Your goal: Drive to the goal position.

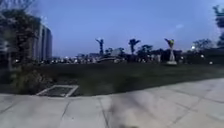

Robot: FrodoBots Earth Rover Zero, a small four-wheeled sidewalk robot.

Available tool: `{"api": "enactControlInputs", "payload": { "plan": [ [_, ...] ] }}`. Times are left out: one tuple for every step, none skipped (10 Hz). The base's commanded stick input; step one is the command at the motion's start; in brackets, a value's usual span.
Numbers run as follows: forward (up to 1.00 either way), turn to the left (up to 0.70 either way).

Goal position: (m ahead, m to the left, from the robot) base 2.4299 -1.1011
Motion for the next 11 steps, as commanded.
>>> {"api": "enactControlInputs", "payload": {
  "plan": [
    [0.70, -0.35],
    [0.70, -0.35],
    [0.70, -0.35],
    [0.70, -0.35],
    [0.70, -0.35],
    [0.70, -0.35],
    [0.70, -0.35],
    [0.70, -0.35],
    [0.70, -0.35],
    [0.70, -0.35],
    [0.70, -0.35]
  ]
}}
